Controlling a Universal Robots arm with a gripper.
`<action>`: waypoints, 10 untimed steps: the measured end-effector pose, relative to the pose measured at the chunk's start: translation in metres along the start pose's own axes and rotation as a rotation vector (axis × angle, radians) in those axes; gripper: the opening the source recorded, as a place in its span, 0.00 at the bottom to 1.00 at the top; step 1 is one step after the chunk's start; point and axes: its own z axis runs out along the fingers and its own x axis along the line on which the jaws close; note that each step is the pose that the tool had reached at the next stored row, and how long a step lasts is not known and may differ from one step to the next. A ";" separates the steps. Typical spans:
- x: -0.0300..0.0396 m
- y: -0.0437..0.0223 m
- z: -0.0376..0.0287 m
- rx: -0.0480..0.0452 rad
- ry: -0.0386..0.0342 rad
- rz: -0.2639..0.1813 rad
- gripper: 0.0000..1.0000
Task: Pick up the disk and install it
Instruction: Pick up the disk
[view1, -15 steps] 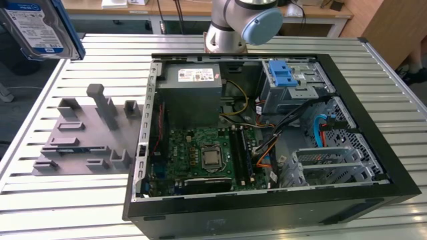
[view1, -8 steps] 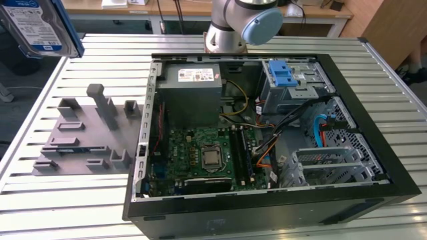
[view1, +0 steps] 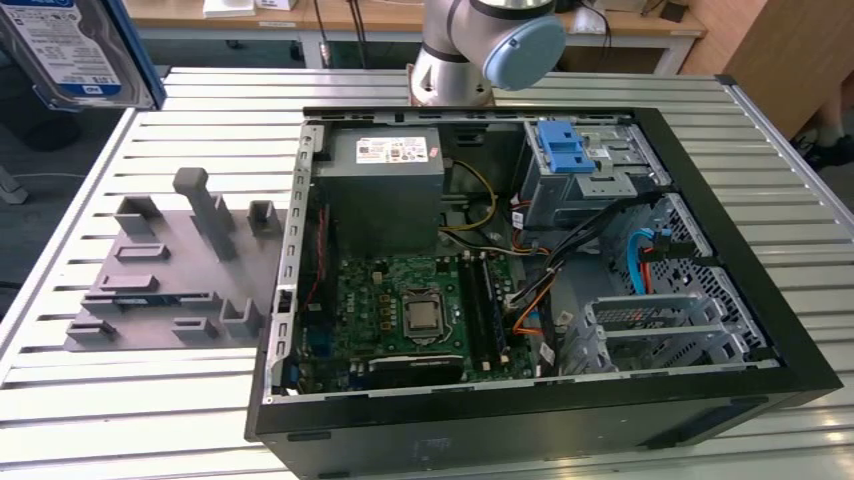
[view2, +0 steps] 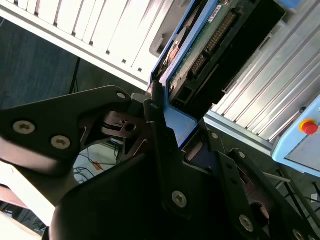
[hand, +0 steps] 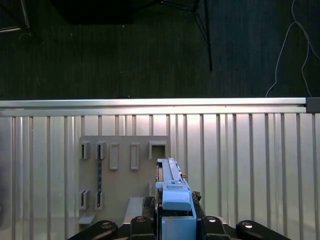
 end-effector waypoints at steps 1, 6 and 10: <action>-0.0001 0.0000 -0.0009 0.0000 0.0000 0.000 0.36; -0.0004 0.0001 -0.0054 0.0000 0.0000 0.000 0.36; -0.0008 0.0002 -0.0100 0.0001 0.0000 0.000 0.36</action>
